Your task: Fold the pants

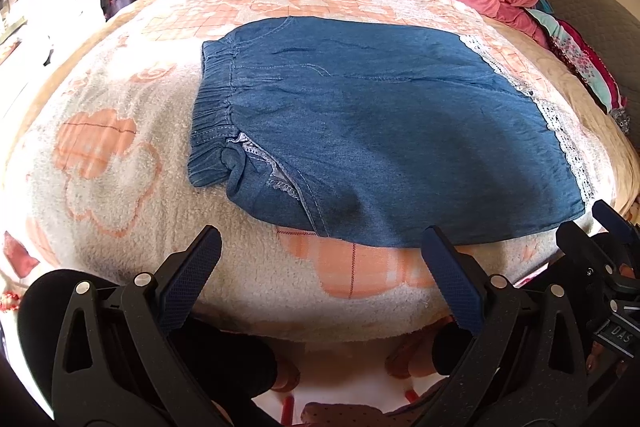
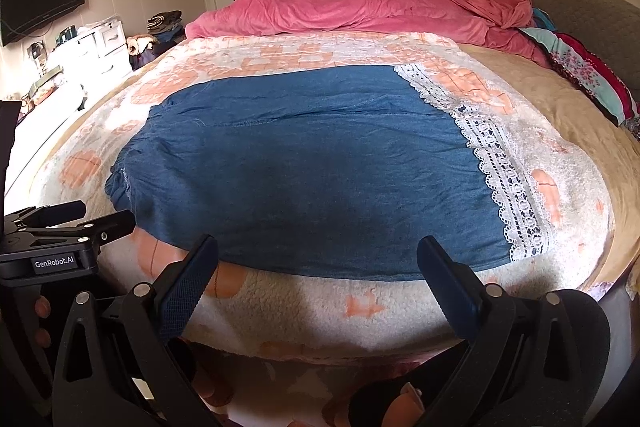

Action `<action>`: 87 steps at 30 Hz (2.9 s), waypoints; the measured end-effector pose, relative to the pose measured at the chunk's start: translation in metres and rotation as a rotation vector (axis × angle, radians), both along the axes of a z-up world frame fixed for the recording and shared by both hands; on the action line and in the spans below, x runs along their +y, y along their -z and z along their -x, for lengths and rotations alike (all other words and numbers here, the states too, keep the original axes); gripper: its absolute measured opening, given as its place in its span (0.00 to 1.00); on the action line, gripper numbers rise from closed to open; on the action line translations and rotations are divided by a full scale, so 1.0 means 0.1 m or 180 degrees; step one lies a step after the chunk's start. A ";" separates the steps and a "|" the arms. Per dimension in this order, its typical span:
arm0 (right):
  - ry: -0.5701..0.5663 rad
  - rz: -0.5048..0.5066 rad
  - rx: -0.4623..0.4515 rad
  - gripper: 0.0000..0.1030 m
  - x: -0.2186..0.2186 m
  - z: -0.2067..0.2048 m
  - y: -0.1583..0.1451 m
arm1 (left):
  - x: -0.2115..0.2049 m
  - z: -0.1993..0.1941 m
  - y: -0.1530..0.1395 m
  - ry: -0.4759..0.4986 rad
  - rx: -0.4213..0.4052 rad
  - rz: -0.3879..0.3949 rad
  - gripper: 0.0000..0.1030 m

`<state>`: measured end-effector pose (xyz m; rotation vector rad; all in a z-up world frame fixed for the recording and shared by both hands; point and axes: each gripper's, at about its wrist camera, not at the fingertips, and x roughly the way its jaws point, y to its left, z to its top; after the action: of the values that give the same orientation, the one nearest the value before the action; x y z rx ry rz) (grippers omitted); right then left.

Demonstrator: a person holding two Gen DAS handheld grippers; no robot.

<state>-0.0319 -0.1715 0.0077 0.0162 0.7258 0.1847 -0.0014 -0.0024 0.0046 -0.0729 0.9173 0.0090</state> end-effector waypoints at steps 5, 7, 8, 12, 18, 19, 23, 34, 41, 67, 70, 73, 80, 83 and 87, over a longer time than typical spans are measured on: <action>0.0008 0.0003 0.0003 0.96 0.00 0.00 0.01 | 0.00 -0.01 0.01 0.0002 0.0006 0.0007 0.91; 0.0005 0.0006 -0.0002 0.96 0.00 0.00 0.01 | 0.01 0.00 0.00 0.0001 0.0004 0.0009 0.91; 0.0003 0.0006 -0.0008 0.96 0.00 0.00 0.01 | 0.00 -0.01 0.00 0.0003 0.0003 0.0006 0.91; 0.0002 0.0009 -0.0008 0.96 0.00 0.00 0.01 | 0.00 -0.01 0.00 0.0006 0.0000 0.0007 0.91; 0.0010 0.0015 -0.0008 0.96 0.00 0.00 0.01 | 0.00 -0.01 0.00 0.0009 0.0001 0.0020 0.91; 0.0011 0.0016 -0.0006 0.96 0.00 0.00 0.01 | 0.00 -0.01 0.00 0.0008 0.0002 0.0022 0.91; 0.0011 0.0015 0.0002 0.96 -0.01 -0.01 0.02 | 0.00 -0.01 0.00 0.0009 -0.0002 0.0027 0.91; 0.0030 0.0028 -0.0023 0.96 -0.02 -0.04 0.02 | 0.04 -0.07 0.00 -0.0010 0.0003 0.0051 0.91; 0.0003 0.0036 -0.0017 0.96 0.01 -0.11 0.02 | 0.05 -0.13 0.01 0.0031 0.0016 0.0104 0.91; -0.0418 0.0017 0.0262 0.96 0.47 -1.50 -0.25 | 0.85 -1.36 -0.42 -0.0355 -0.0027 0.0203 0.91; -0.0511 -0.0105 0.0327 0.96 0.53 -1.71 -0.29 | 0.98 -1.58 -0.40 -0.0374 0.0014 0.0110 0.91; -0.0558 -0.0023 0.0306 0.96 0.62 -1.88 -0.33 | 1.13 -1.75 -0.37 -0.0435 -0.0033 0.0053 0.91; -0.0763 0.0338 0.0264 0.96 0.85 -2.30 -0.31 | 1.45 -2.07 -0.12 -0.0458 0.0144 0.0151 0.91; -0.0869 0.0604 0.0257 0.96 1.00 -2.52 -0.25 | 1.49 -2.18 -0.01 -0.0466 0.0193 0.0092 0.91; -0.0961 0.0753 0.0292 0.96 1.17 -2.77 -0.18 | 1.53 -2.31 0.11 -0.0395 0.0247 0.0202 0.91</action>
<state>0.2448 -0.0542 0.0260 -0.3135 0.8363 0.3874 0.2299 0.1504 -0.0069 -0.1894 0.9895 0.0988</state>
